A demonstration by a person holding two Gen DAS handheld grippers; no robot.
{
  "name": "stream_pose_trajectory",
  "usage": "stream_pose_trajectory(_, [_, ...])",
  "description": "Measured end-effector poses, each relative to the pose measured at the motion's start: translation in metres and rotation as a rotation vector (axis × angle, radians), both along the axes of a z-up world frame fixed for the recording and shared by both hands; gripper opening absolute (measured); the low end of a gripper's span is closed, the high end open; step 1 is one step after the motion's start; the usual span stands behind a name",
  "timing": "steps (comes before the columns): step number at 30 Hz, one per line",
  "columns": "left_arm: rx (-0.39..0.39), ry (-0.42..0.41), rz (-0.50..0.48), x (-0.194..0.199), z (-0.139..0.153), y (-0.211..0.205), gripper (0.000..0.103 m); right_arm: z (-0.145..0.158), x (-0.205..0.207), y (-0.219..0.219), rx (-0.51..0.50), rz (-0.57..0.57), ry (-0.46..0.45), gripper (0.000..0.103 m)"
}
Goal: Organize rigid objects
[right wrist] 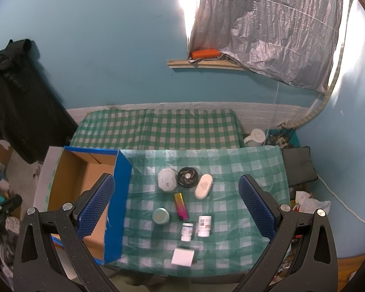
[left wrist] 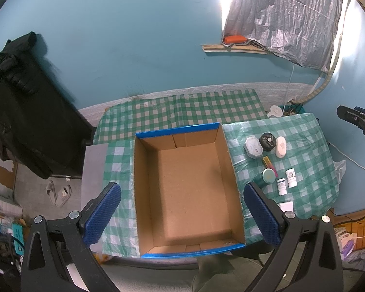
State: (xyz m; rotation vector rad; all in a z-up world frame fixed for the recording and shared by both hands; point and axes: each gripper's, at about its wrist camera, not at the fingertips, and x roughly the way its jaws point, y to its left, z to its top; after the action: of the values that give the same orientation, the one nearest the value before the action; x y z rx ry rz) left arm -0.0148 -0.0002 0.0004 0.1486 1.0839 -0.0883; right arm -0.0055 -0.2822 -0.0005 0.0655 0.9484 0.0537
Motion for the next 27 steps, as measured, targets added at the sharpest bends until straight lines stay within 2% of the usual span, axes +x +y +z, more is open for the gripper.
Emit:
stream_pose_trajectory(7, [-0.007, 0.014, 0.012, 0.000, -0.005, 0.008, 0.102, -0.007, -0.008, -0.003, 0.007, -0.002, 0.015, 0.101])
stream_pose_trajectory(15, [0.013, 0.044, 0.037, 0.005, -0.020, 0.038, 0.102, -0.020, -0.007, -0.006, -0.011, 0.002, 0.051, 0.101])
stream_pose_trajectory(20, [0.014, 0.085, 0.068, 0.007, -0.039, 0.062, 0.102, -0.041, -0.009, -0.008, -0.033, 0.007, 0.092, 0.101])
stream_pose_trajectory(24, [0.048, 0.141, 0.090, 0.008, -0.064, 0.082, 0.101, -0.067, -0.011, -0.014, -0.024, -0.020, 0.110, 0.101])
stream_pose_trajectory(27, [0.035, 0.174, 0.113, 0.007, -0.078, 0.098, 0.101, -0.087, -0.012, -0.017, -0.010, -0.036, 0.150, 0.101])
